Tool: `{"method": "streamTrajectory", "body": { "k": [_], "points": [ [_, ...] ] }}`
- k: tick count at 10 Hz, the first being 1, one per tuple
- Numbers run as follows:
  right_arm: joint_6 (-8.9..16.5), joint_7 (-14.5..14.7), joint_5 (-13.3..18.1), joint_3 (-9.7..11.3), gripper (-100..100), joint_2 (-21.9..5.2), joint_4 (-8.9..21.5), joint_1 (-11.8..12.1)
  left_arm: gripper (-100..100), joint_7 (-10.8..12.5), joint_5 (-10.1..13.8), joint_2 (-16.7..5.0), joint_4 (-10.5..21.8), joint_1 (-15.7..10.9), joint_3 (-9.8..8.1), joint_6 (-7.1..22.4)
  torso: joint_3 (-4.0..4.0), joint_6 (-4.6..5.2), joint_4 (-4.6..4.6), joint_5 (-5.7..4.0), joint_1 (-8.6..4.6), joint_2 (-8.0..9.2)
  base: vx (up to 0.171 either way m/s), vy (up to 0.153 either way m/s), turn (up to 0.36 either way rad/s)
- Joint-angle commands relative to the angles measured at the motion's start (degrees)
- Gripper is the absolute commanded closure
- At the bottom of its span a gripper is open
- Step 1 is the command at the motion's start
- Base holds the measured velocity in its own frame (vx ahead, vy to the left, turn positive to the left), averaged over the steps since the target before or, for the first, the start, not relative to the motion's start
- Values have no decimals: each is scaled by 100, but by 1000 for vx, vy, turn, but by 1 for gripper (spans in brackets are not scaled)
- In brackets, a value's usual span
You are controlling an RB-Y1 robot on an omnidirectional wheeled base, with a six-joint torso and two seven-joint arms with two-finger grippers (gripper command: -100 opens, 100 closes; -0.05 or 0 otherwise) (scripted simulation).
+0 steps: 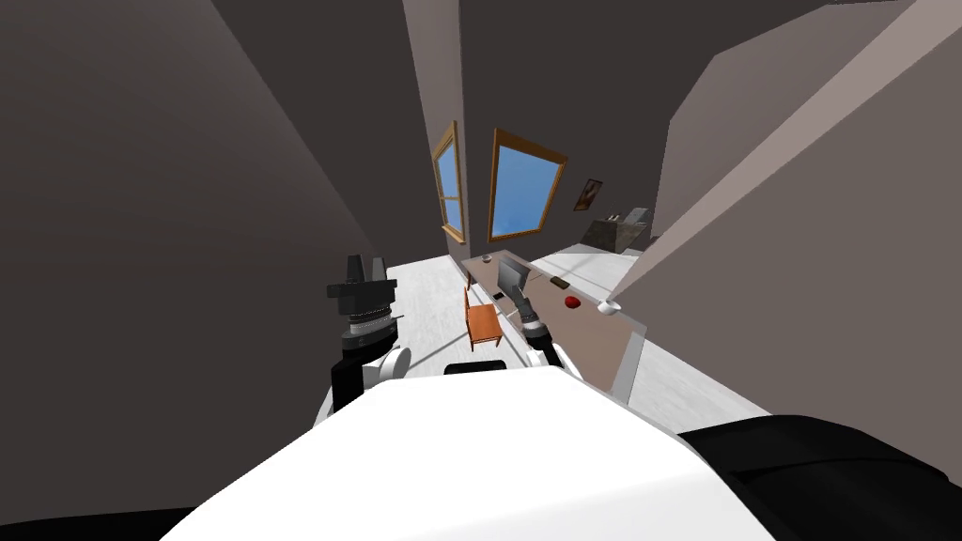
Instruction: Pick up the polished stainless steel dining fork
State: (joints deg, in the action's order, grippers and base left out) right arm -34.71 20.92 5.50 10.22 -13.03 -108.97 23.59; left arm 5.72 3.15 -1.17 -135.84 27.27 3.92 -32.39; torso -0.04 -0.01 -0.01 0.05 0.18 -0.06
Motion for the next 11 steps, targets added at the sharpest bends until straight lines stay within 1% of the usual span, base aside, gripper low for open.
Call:
{"method": "streamTrajectory", "body": {
  "k": [1,2,3,4,5,6,7,8,9,10,11],
  "points": [
    [-24,97,69,59,-100,-38,180,-11,0,0,0,0,0,0,0,0,0,0,0,0,0,0,10,32,71],
    [-86,261,206,162,-100,-117,402,-91,0,0,0,0,0,0,0,0,2,3,1,-1,-5,4,13,30,143],
    [-86,261,206,162,-100,-117,487,-91,0,0,0,0,0,0,0,0,2,0,1,-1,-7,3,13,22,58],
    [-143,427,352,270,-100,-196,709,-173,0,0,0,0,0,1,-1,0,3,3,1,-2,-9,4,11,28,132],
    [-143,427,352,270,-100,-196,806,-173,0,0,0,0,0,0,0,0,3,1,1,-1,-8,5,11,21,80],
    [-193,592,507,382,-100,-274,1018,-257,0,0,0,0,0,0,-1,0,3,3,1,-2,-10,5,18,24,139],
    [-193,592,507,382,-100,-274,1132,-257,0,0,0,0,0,0,0,0,2,1,1,-2,-9,3,18,19,74],
    [-236,757,668,497,-100,-354,1311,-343,0,0,0,0,0,1,-1,0,2,4,1,-2,-11,4,17,24,153],
    [-236,757,668,497,-100,-354,1465,-343,0,0,0,0,0,0,0,0,2,1,1,-2,-10,3,13,14,77],
    [-272,919,837,615,-100,-437,1674,-431,0,0,0,0,0,1,-1,0,3,4,1,-2,-13,5,10,16,139],
    [-272,919,837,615,-100,-437,1796,-431,0,0,0,0,0,0,0,0,4,2,1,-2,-12,6,9,7,86]
  ]
}}
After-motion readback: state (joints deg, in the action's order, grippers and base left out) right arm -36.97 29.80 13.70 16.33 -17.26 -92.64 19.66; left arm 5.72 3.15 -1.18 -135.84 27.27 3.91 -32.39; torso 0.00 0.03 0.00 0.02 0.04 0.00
